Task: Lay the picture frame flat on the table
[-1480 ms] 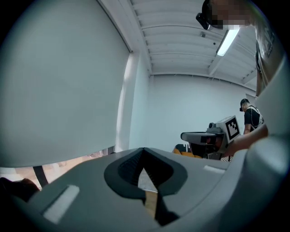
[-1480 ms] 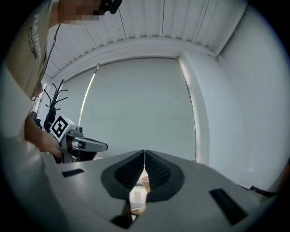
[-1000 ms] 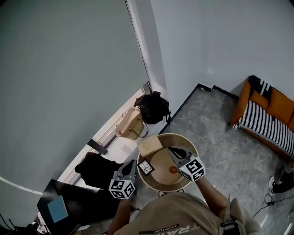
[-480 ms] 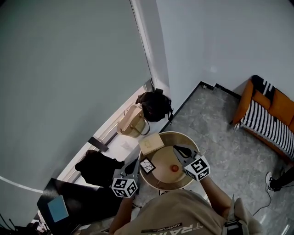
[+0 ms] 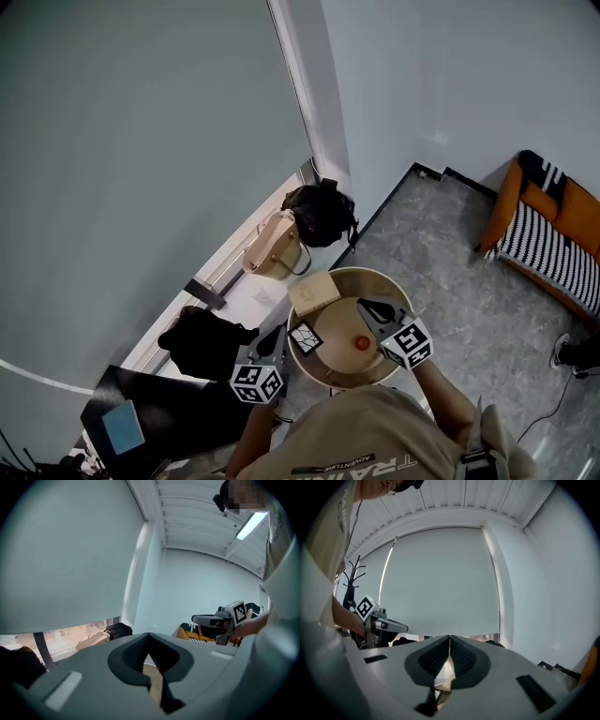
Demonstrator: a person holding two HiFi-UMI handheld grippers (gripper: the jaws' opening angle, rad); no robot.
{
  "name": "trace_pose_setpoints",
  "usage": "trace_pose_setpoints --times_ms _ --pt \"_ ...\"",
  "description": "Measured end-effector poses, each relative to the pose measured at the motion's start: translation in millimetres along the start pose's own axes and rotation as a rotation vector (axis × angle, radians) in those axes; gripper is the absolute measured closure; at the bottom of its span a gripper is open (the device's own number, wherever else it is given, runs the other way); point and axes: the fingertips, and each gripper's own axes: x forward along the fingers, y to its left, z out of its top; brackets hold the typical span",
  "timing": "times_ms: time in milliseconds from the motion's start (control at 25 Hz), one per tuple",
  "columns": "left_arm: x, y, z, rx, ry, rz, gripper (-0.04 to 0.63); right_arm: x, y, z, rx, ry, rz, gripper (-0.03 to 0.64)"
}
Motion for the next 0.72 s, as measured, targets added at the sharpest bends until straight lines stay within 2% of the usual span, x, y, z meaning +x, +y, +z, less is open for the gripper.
trace_pose_setpoints --times_ms 440,720 --pt "5.8 7.6 -0.7 -0.003 0.022 0.012 0.589 4.3 -6.3 -2.9 0.031 -0.027 -0.016 0.611" --pt "3.9 7.9 -8.3 -0.002 0.038 0.006 0.589 7.3 0.3 -21.7 0.055 0.014 0.0 0.611"
